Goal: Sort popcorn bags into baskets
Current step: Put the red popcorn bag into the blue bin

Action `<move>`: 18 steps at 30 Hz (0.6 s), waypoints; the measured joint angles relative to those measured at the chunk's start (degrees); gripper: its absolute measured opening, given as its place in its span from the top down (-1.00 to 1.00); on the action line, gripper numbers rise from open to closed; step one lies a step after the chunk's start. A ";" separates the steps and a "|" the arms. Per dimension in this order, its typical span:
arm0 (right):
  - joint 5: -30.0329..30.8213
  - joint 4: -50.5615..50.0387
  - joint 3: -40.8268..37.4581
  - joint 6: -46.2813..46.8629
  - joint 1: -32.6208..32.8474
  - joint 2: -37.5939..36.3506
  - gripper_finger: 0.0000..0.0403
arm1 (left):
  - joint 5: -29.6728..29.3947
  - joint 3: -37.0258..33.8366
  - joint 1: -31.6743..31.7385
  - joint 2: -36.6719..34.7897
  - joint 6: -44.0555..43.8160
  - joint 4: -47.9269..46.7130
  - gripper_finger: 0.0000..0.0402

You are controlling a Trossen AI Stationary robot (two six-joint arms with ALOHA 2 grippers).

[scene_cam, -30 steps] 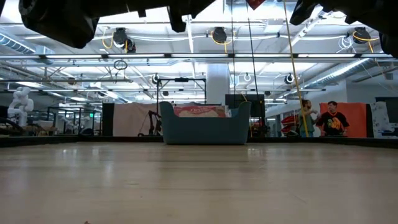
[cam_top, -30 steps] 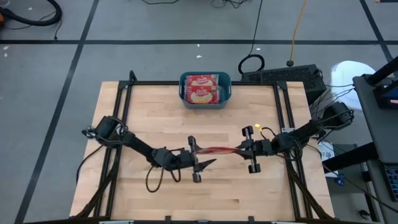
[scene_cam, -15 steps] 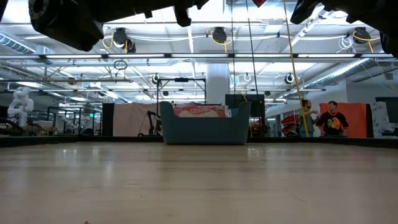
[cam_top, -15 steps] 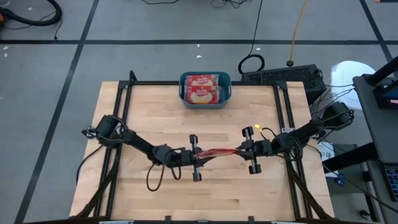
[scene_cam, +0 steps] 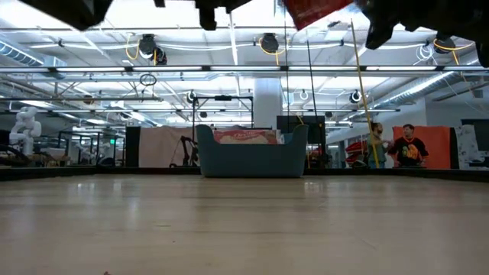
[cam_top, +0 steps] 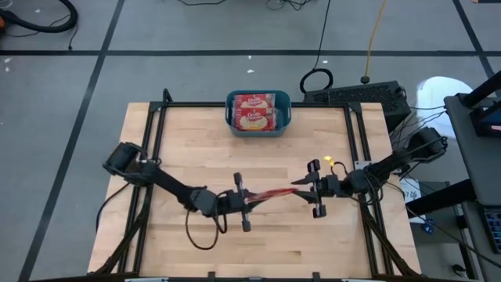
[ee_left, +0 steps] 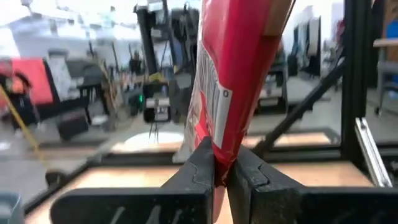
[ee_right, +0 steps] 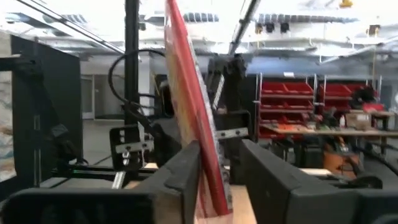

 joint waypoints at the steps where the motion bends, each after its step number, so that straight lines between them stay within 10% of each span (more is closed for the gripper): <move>1: 0.85 -1.05 -0.07 0.59 0.12 -0.44 0.40 | -0.78 0.02 -0.23 -1.09 -1.35 -3.06 0.92; 18: 17.85 -52.73 15.69 10.64 5.61 -9.04 0.23 | -5.76 -0.05 -0.97 -19.17 -31.30 -58.38 0.84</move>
